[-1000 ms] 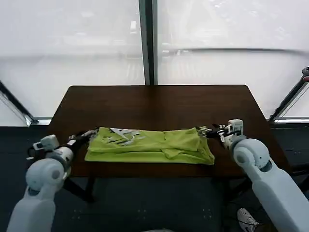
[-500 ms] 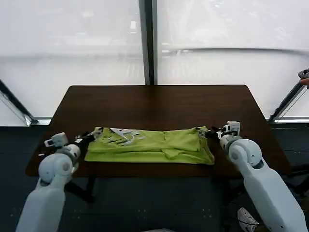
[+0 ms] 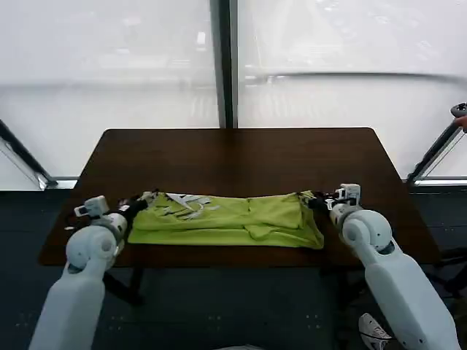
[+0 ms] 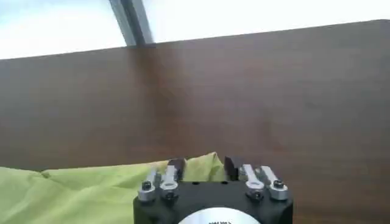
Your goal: Fold and organize the clothes.
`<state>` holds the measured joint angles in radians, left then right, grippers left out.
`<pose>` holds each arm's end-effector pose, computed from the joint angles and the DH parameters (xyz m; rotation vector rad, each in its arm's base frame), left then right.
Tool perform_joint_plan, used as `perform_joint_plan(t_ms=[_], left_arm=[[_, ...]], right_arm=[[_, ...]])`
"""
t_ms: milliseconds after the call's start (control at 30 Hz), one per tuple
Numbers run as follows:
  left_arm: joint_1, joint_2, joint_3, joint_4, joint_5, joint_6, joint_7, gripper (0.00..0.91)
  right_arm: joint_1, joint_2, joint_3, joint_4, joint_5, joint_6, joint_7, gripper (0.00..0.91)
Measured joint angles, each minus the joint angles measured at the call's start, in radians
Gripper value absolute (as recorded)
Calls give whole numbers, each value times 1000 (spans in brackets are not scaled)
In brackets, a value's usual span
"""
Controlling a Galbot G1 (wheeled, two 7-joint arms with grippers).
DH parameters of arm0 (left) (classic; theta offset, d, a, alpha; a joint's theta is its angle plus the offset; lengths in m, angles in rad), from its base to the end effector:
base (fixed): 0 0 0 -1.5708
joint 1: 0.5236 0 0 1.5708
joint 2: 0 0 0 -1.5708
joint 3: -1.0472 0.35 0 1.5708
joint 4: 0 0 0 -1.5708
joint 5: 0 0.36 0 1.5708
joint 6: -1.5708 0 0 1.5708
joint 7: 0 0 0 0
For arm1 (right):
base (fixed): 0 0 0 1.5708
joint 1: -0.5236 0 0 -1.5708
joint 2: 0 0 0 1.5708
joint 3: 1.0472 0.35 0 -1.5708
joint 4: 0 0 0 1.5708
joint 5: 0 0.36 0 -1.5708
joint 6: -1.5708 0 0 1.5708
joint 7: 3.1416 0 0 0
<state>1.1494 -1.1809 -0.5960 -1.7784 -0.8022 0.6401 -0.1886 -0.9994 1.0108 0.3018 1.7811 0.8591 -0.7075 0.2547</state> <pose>0.3245 0.1284 -0.2800 0.0243 -2.5569 0.4318 0.3561 -0.0804 -0.2573 0.2109 -2.4814 -0.1361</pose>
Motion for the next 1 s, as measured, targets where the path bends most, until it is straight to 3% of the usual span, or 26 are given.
perform_joint_plan(t_ms=[133,1000], left_arm=[[-1,-1,3,2,1,0,0,195],[1,1,-30,10,8,-22,0,185]], right_arm=[[0,3,0,0,0,2,0,0],[-28,31,33,-17,-14,75,33,0]])
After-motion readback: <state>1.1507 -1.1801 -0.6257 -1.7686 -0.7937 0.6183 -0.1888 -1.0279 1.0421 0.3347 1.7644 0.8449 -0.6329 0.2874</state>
